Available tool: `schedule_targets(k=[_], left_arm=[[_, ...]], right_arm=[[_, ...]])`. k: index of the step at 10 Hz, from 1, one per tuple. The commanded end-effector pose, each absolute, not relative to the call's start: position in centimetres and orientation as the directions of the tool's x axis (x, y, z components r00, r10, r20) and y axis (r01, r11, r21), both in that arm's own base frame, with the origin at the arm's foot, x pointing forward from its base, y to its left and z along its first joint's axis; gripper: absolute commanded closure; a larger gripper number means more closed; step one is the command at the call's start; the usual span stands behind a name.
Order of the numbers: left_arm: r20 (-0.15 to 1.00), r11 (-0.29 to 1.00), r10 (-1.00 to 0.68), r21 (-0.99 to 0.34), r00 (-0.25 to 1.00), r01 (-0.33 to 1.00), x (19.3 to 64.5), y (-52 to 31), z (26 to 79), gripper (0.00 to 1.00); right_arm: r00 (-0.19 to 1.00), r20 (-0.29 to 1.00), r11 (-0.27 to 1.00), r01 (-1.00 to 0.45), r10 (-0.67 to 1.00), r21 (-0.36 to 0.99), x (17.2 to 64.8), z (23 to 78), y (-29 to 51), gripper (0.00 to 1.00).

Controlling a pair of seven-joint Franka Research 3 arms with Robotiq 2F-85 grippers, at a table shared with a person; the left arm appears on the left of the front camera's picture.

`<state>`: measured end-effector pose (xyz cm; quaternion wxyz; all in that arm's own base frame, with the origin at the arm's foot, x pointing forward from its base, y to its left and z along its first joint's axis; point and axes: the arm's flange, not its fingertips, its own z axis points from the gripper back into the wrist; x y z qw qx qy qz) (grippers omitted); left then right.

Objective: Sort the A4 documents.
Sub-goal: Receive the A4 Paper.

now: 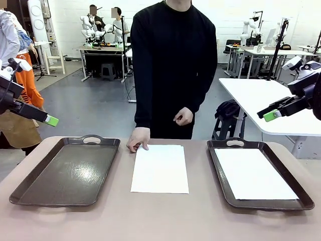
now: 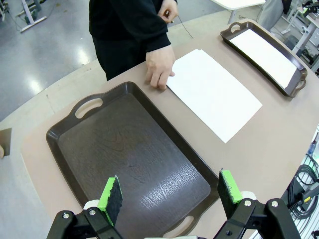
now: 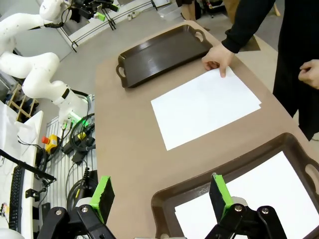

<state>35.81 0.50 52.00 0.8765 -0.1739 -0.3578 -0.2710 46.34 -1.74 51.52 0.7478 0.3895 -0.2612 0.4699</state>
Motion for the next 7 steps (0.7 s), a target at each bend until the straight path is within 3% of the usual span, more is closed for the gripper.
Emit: schedule_targets(k=[1, 7], left_arm=[[0.727, 0.788, -0.346, -0.119, 0.593, 0.605, 35.92, 0.69, 51.84, 0.00], [0.727, 0.788, -0.346, -0.119, 0.593, 0.605, 35.92, 0.69, 51.84, 0.00]], right_arm=[[0.418, 0.759, 0.257, -0.908, 0.499, 0.331, 46.43, 51.54, -1.65, 0.00], [0.418, 0.759, 0.257, -0.908, 0.499, 0.331, 46.43, 51.54, -1.65, 0.00]])
